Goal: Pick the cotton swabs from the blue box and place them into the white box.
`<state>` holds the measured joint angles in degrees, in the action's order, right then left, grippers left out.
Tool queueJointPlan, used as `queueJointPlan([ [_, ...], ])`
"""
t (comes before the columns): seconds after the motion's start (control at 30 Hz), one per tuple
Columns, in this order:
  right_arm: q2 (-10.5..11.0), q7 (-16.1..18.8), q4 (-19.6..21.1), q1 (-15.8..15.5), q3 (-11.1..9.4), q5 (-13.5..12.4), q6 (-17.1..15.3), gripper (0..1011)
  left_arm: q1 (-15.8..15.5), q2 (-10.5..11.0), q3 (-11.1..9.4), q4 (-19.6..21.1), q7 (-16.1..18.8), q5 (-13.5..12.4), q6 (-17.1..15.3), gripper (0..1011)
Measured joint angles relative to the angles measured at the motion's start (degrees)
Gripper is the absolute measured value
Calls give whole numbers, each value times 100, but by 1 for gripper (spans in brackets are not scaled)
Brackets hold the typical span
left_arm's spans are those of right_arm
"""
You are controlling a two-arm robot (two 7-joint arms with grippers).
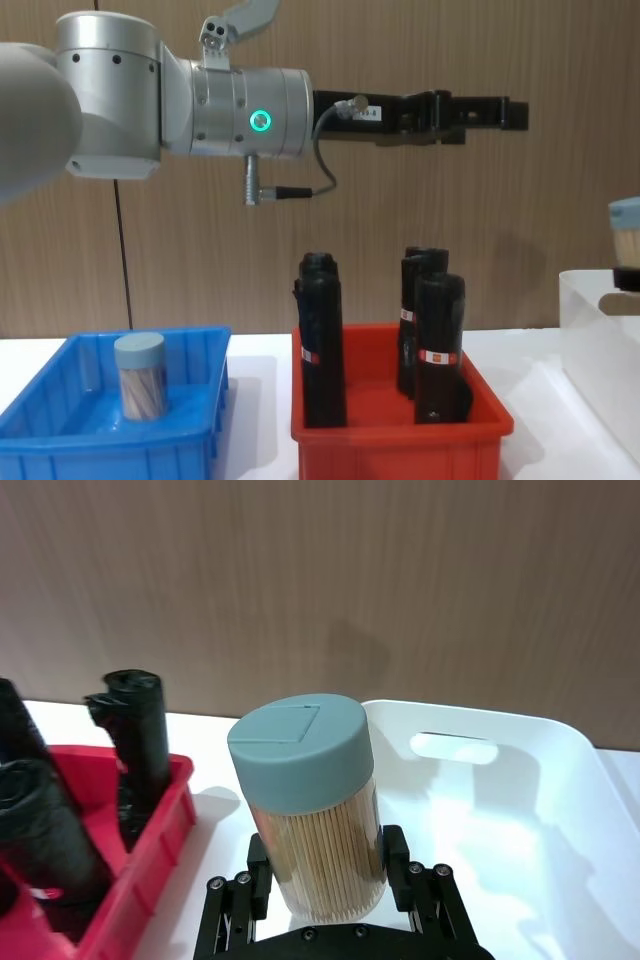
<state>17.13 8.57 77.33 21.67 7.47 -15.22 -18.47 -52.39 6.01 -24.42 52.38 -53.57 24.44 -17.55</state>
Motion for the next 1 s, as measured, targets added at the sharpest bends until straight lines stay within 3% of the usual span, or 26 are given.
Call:
queueJointPlan([
  [0.47, 37, -44, -311, 130, -108, -77, 34, 674, 0, 0, 0, 0, 0, 0, 0, 1004],
  [0.77, 39, -32, -413, 169, -131, -123, 55, 922, 0, 0, 0, 0, 0, 0, 0, 1004],
  [0.9, 35, -11, -448, 178, -137, -147, 69, 1002, 0, 0, 0, 0, 0, 0, 0, 1004],
  [1.0, 34, -2, -463, 185, -140, -158, 81, 1002, 0, 0, 0, 0, 0, 0, 0, 1004],
])
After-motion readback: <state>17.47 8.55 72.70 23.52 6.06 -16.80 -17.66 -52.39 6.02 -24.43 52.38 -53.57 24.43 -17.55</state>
